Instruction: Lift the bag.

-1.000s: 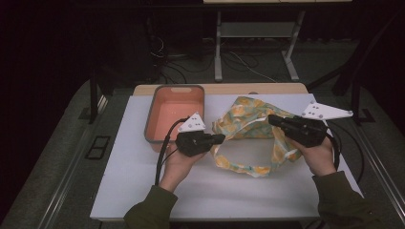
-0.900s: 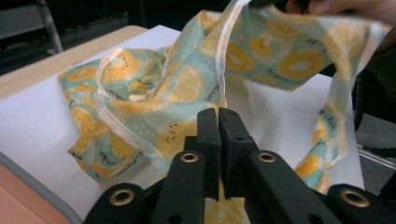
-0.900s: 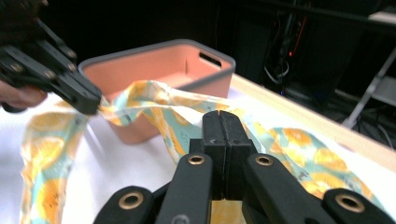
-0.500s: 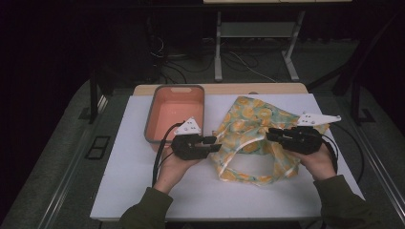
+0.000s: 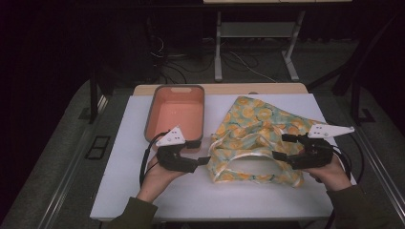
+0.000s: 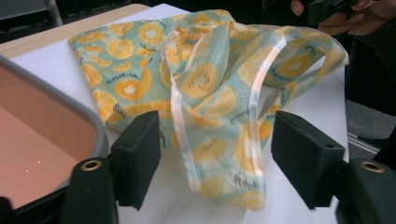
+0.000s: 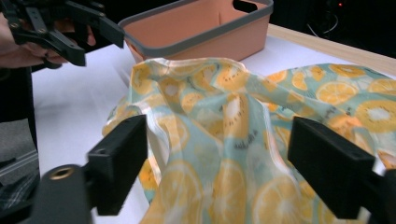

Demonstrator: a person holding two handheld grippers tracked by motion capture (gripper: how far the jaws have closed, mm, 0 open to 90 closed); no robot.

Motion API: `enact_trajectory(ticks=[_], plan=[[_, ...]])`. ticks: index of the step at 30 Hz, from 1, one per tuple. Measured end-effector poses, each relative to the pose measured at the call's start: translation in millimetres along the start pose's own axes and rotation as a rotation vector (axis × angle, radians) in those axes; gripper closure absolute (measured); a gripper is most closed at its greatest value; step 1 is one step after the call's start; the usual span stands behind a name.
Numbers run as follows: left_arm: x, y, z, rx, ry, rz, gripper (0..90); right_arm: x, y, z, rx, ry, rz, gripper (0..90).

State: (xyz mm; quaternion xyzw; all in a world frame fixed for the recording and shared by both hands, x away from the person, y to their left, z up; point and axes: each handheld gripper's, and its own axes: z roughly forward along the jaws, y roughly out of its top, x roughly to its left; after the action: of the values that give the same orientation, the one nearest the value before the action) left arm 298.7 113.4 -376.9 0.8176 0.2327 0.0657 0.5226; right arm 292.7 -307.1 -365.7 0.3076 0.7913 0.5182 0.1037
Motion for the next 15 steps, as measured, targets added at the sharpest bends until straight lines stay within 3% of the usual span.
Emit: enact_trajectory(ticks=[9,15], plan=[[-4.0,-25.1,-12.6,0.021,0.017,0.013,14.0,4.7,-21.5,-15.0,0.008,-0.037,-0.022,11.4],[-3.4,-40.3,-17.3,0.034,0.063,-0.008,6.0,3.9,-37.4,-18.4,-0.008,-0.045,-0.016,11.4]])
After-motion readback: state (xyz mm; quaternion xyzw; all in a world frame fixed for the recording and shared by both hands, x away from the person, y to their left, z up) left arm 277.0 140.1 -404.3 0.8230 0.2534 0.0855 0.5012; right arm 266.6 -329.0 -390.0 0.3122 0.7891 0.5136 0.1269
